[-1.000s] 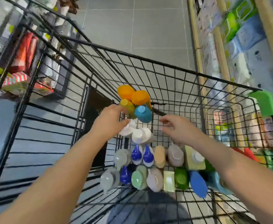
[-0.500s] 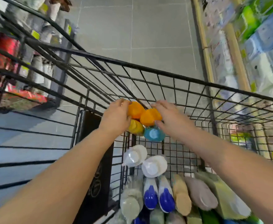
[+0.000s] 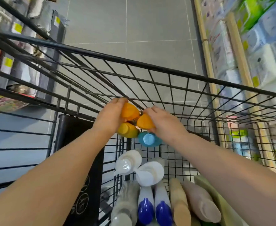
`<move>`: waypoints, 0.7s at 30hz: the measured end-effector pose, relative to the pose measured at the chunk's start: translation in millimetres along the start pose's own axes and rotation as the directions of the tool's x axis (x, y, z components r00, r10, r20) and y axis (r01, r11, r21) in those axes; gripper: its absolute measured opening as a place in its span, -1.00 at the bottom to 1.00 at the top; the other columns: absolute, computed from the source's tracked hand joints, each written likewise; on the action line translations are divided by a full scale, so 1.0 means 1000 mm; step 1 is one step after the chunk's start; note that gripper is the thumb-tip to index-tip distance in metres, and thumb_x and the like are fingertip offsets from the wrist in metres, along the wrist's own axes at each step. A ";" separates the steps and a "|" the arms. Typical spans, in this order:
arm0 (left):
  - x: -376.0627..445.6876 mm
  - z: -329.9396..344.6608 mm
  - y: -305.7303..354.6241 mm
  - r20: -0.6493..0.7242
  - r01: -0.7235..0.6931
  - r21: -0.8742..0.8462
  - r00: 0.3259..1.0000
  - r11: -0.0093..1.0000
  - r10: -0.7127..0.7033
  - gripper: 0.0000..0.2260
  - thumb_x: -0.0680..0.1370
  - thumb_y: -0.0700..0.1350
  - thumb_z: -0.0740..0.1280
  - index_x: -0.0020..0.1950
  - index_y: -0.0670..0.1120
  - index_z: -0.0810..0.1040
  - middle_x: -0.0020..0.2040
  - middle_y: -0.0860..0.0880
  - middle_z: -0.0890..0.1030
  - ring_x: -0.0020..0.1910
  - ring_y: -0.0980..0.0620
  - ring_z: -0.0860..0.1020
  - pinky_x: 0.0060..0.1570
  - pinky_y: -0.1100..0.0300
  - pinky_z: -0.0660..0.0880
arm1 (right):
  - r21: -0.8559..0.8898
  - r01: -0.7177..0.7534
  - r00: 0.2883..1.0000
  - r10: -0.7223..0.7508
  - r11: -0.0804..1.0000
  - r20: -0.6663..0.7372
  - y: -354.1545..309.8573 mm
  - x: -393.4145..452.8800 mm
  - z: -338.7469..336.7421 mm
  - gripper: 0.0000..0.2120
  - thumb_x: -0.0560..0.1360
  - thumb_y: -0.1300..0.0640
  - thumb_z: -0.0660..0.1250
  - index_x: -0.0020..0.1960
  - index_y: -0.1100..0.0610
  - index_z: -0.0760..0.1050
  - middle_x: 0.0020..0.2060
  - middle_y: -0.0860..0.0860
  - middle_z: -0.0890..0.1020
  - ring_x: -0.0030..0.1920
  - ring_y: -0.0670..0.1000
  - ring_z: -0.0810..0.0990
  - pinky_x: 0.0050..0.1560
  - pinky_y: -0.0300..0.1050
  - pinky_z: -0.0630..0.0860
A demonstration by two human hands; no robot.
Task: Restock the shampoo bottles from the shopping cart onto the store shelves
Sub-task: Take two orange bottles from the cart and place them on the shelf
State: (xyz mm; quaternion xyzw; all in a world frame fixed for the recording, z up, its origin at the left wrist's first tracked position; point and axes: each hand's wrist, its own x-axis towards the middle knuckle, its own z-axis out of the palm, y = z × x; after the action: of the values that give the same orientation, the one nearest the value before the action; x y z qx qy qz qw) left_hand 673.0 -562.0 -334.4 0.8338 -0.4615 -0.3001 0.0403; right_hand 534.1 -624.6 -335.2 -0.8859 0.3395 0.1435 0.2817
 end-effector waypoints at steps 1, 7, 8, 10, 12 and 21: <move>-0.003 0.002 0.002 -0.010 -0.007 0.009 1.000 1.000 0.007 -0.45 0.47 -0.21 0.31 0.41 -0.04 0.18 0.40 -0.11 0.29 0.34 -0.13 0.31 0.27 -0.04 0.32 | 0.009 -0.009 1.000 0.009 1.000 -0.012 0.005 -0.006 -0.001 -0.45 0.44 0.16 0.35 0.36 0.05 0.20 0.30 0.04 0.37 0.27 0.08 0.38 0.19 0.00 0.40; -0.028 -0.005 0.008 -0.148 -0.091 0.055 0.984 0.994 0.098 -0.47 0.49 -0.17 0.30 0.41 -0.05 0.18 0.37 -0.10 0.32 0.32 -0.12 0.31 0.18 -0.08 0.38 | 0.070 -0.094 0.989 0.102 0.993 -0.109 0.029 -0.050 -0.007 -0.43 0.48 0.12 0.29 0.42 0.01 0.13 0.38 -0.02 0.29 0.34 0.03 0.31 0.22 -0.05 0.38; -0.034 -0.009 0.011 -0.175 -0.102 0.060 0.978 0.993 0.111 -0.47 0.48 -0.16 0.30 0.41 -0.05 0.19 0.37 -0.10 0.32 0.32 -0.12 0.31 0.16 -0.08 0.38 | 0.071 -0.106 0.984 0.115 0.992 -0.137 0.031 -0.060 -0.009 -0.43 0.49 0.11 0.28 0.42 0.00 0.12 0.38 -0.04 0.29 0.34 0.02 0.31 0.21 -0.07 0.39; -0.050 -0.018 0.022 -0.208 -0.152 0.056 0.965 0.987 0.160 -0.47 0.47 -0.17 0.32 0.40 -0.07 0.21 0.35 -0.10 0.34 0.31 -0.11 0.31 0.14 -0.05 0.38 | 0.107 -0.141 0.966 0.161 0.984 -0.202 0.034 -0.086 -0.020 -0.43 0.50 0.09 0.27 0.43 -0.01 0.11 0.39 -0.05 0.28 0.34 0.00 0.32 0.20 -0.10 0.39; -0.065 -0.025 0.031 -0.233 -0.218 0.004 0.949 0.976 0.213 -0.46 0.45 -0.20 0.34 0.39 -0.07 0.25 0.32 -0.12 0.37 0.30 -0.10 0.30 0.18 0.00 0.35 | 0.184 -0.182 0.937 0.227 0.966 -0.265 0.035 -0.111 -0.031 -0.41 0.47 0.08 0.30 0.42 -0.01 0.13 0.38 -0.03 0.32 0.32 0.04 0.37 0.19 -0.07 0.38; -0.138 -0.069 0.103 -0.311 -0.388 -0.660 0.921 0.644 0.235 -0.41 0.30 -0.30 0.45 0.20 0.16 0.36 0.06 0.15 0.42 -0.02 0.22 0.43 -0.12 0.35 0.48 | 0.799 0.130 0.611 0.587 0.587 -0.531 0.023 -0.237 -0.083 -0.43 0.17 0.30 0.52 0.08 0.02 0.38 -0.04 -0.17 0.48 -0.04 -0.17 0.47 -0.18 -0.46 0.43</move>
State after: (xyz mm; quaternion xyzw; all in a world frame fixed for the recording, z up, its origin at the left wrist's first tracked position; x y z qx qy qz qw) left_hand 578.9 -525.6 -178.3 0.6859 -0.4406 -0.3587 0.4548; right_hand 351.5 -564.4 -172.7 -0.5868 0.5751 -0.3611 0.4411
